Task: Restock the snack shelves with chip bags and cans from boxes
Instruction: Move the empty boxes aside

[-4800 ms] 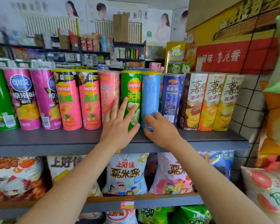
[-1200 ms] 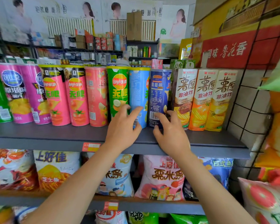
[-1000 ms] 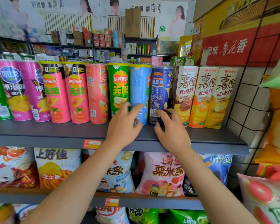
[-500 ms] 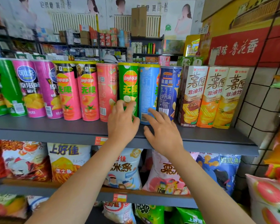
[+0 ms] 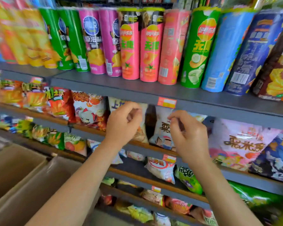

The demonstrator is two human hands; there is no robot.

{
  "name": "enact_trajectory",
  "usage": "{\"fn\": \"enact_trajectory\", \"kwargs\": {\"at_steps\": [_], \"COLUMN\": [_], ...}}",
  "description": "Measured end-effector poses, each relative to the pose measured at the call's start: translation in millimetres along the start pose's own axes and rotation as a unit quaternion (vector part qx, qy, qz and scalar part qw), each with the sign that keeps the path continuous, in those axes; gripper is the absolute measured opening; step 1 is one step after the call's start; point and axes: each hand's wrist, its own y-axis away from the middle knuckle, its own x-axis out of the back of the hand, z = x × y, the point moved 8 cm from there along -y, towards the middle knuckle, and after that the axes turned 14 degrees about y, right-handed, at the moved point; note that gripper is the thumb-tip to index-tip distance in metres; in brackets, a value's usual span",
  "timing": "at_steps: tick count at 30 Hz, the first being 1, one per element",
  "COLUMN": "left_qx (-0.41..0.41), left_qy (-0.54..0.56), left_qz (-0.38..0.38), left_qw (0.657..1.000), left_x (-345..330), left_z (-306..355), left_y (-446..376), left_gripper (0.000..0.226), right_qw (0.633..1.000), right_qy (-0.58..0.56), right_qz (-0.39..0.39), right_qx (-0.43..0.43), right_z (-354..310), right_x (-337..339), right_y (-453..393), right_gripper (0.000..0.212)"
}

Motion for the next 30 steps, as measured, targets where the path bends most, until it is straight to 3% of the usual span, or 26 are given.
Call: {"fn": "enact_trajectory", "kwargs": {"at_steps": [2,4,6,9,14,16,19,24,27,30], "left_qx": [0.101,0.217,0.319,0.403,0.522,0.550,0.569,0.560,0.549,0.579], "left_qy": [-0.034,-0.088,-0.100,-0.077,-0.043,-0.041,-0.037,-0.069,-0.100,-0.107], "left_qz": [-0.084,-0.182,-0.231,-0.169,-0.009,0.051,0.105,0.090,0.079,0.021], "left_qw": [0.991,0.955,0.914,0.896,0.852,0.833,0.815,0.820,0.826,0.808], "left_x": [33.7,78.8,142.1,263.7,443.3,490.5,533.5,549.5,546.5,537.0], "left_z": [-57.8,-121.2,-173.1,-236.5,-304.5,-322.1,-354.3,-411.0,-438.6,-468.0], "left_y": [21.0,59.0,112.7,191.7,301.7,334.8,366.4,362.1,354.1,356.6], "left_gripper": [0.010,0.014,0.022,0.011,0.018,0.020,0.017,0.016,0.043,0.059], "right_qw": [0.994,0.973,0.937,0.881,0.732,0.682,0.640,0.629,0.620,0.583], "right_qy": [-0.027,-0.053,-0.077,-0.115,-0.183,-0.186,-0.186,-0.151,-0.122,-0.105], "right_qz": [-0.098,-0.219,-0.333,-0.443,-0.581,-0.607,-0.613,-0.616,-0.613,-0.610], "right_qx": [-0.025,-0.048,-0.070,-0.116,-0.305,-0.364,-0.425,-0.449,-0.474,-0.526], "right_z": [-30.0,-68.7,-117.2,-196.9,-301.0,-331.8,-361.6,-376.2,-362.1,-341.9], "right_x": [-63.5,-138.3,-212.3,-304.2,-424.5,-454.6,-493.9,-573.3,-621.9,-653.9], "right_y": [30.1,71.3,122.7,198.3,309.3,337.0,365.0,386.7,400.2,421.5], "right_gripper": [0.021,0.017,0.017,0.022,0.030,0.025,0.010,0.021,0.052,0.087]}}
